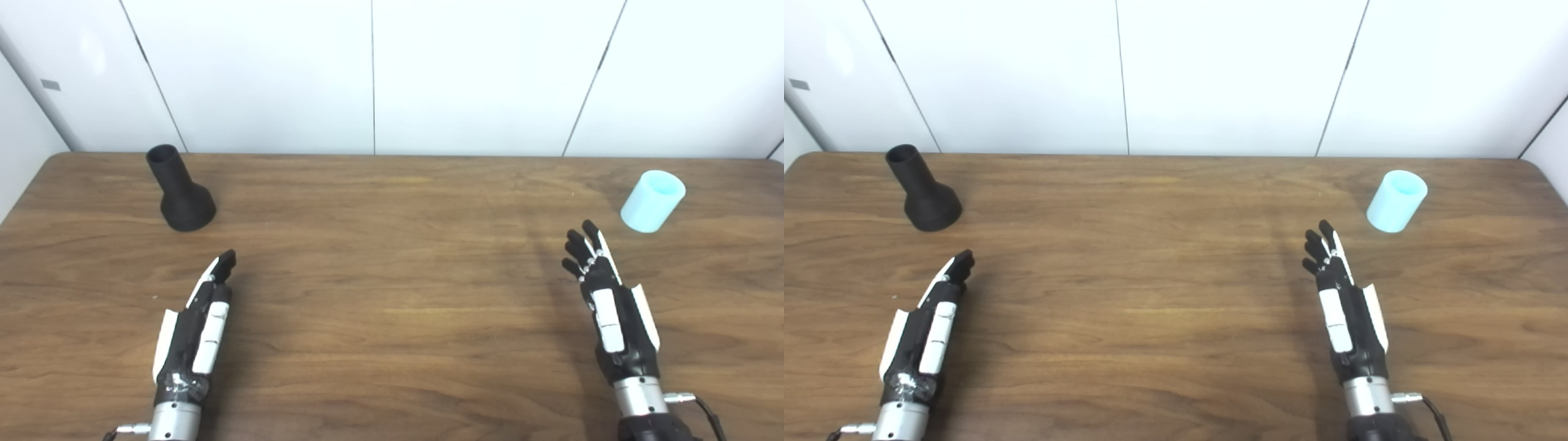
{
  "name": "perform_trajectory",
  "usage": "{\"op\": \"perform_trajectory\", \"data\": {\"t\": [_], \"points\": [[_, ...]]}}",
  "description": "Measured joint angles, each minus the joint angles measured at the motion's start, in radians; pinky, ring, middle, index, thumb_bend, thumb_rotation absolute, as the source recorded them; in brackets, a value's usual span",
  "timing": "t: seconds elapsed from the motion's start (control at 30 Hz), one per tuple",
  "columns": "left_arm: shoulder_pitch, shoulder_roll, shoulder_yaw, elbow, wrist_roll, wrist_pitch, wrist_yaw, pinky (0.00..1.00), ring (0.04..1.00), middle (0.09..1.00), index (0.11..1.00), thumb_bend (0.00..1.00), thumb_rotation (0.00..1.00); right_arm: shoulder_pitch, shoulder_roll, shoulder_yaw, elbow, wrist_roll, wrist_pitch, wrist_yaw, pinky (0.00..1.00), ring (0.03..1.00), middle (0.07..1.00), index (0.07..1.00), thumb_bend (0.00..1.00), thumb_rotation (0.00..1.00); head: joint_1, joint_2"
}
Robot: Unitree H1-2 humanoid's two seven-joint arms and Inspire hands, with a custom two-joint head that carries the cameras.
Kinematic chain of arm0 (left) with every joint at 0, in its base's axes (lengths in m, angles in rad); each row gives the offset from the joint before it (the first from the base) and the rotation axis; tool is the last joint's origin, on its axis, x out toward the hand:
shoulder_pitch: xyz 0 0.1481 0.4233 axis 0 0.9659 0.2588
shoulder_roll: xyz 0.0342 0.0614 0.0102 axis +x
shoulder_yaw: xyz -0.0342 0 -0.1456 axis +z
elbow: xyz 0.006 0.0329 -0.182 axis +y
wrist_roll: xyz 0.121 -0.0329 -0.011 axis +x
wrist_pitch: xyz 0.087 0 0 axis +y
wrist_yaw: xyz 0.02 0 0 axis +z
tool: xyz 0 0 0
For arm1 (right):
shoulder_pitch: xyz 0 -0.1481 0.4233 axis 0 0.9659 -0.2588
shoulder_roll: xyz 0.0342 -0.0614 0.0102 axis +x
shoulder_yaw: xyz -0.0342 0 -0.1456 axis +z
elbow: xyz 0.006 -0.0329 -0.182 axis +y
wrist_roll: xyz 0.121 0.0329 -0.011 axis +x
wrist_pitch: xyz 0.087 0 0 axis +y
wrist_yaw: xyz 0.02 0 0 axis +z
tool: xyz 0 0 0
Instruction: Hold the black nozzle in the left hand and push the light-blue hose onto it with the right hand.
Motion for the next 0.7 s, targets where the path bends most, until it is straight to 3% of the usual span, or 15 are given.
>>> {"op": "perform_trajectory", "data": {"t": [0.2, 0.5, 0.7], "points": [[0.000, 0.000, -0.001, 0.000, -0.001, 0.001, 0.000, 1.00, 0.972, 0.940, 0.923, 0.60, 0.89, 0.000, 0.000, -0.001, 0.000, 0.001, 0.000, 0.000, 0.90, 0.928, 0.931, 0.966, 0.48, 1.00, 0.047, -0.011], [-0.001, -0.006, -0.026, 0.000, 0.010, 0.000, 0.012, 0.98, 0.966, 0.945, 0.926, 0.57, 0.87, -0.004, -0.030, -0.007, 0.021, 0.045, -0.046, 0.032, 0.95, 0.956, 0.954, 0.999, 0.51, 1.00, 0.250, -0.100], [-0.001, -0.010, -0.058, -0.005, 0.059, -0.003, 0.021, 0.96, 0.959, 0.945, 0.936, 0.52, 0.87, -0.016, -0.048, -0.016, 0.039, 0.060, -0.059, 0.042, 0.94, 0.957, 0.949, 1.000, 0.53, 1.00, 0.279, -0.120]]}}
